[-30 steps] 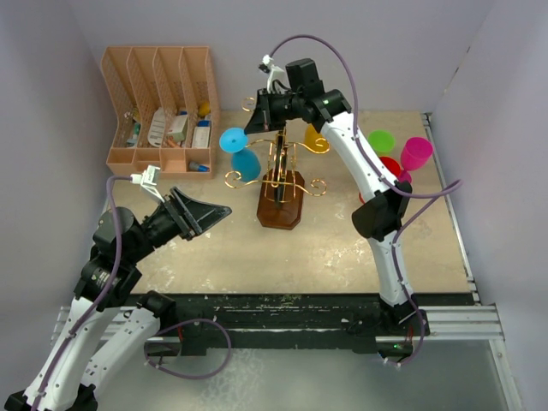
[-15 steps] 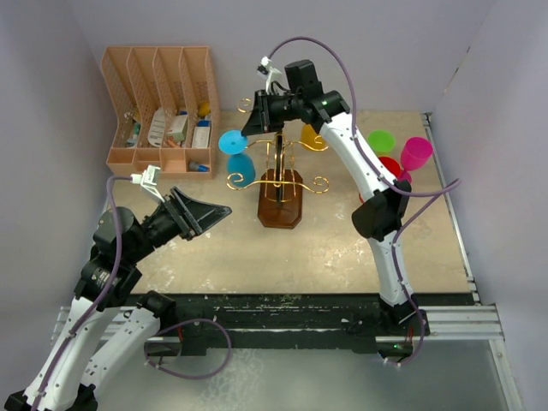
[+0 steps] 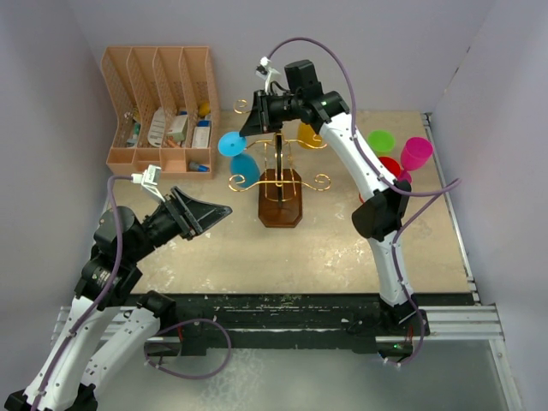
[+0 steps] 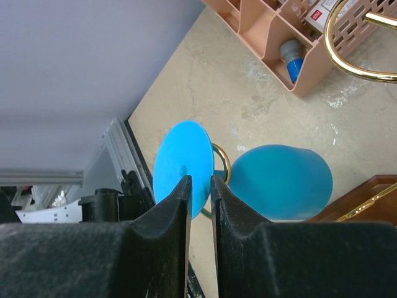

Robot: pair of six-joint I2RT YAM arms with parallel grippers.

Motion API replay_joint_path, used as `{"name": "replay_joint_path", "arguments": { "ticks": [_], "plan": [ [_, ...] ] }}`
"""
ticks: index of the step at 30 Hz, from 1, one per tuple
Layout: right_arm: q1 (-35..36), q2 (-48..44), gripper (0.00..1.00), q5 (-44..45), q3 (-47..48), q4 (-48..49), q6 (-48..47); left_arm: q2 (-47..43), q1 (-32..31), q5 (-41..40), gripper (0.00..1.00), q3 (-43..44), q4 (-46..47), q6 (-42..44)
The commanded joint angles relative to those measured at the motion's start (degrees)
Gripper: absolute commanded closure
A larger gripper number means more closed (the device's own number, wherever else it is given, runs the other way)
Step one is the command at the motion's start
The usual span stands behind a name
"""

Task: Take the wine glass off the wine glass rack

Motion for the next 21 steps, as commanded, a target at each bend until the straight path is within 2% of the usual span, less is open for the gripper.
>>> {"name": "replay_joint_path", "arguments": {
  "ticks": [1,10,17,21],
  "plan": [
    [1.05,-3.62,0.79,-1.27,1.18,-0.25,-0.28,0.41,0.10,0.15,0.30,0.18,2.34,1.03],
    [1.06,-4.47,0.79,8.94,2.24,-3.35,-1.72,0.42,0.06,-0.43,0.30,0.62,1.37,1.97],
    [1.03,-8.66,0.63,13.50,-1.59,1.99,1.48,3.01,0.08,-5.62,0.30,5.79,-3.72,8.73],
    [0.95,-6.02,0.62,13.80,4.91,-2.69,5.91,5.32,0.10,-8.75,0.30,9.93,-7.71,11.71]
  ]
}}
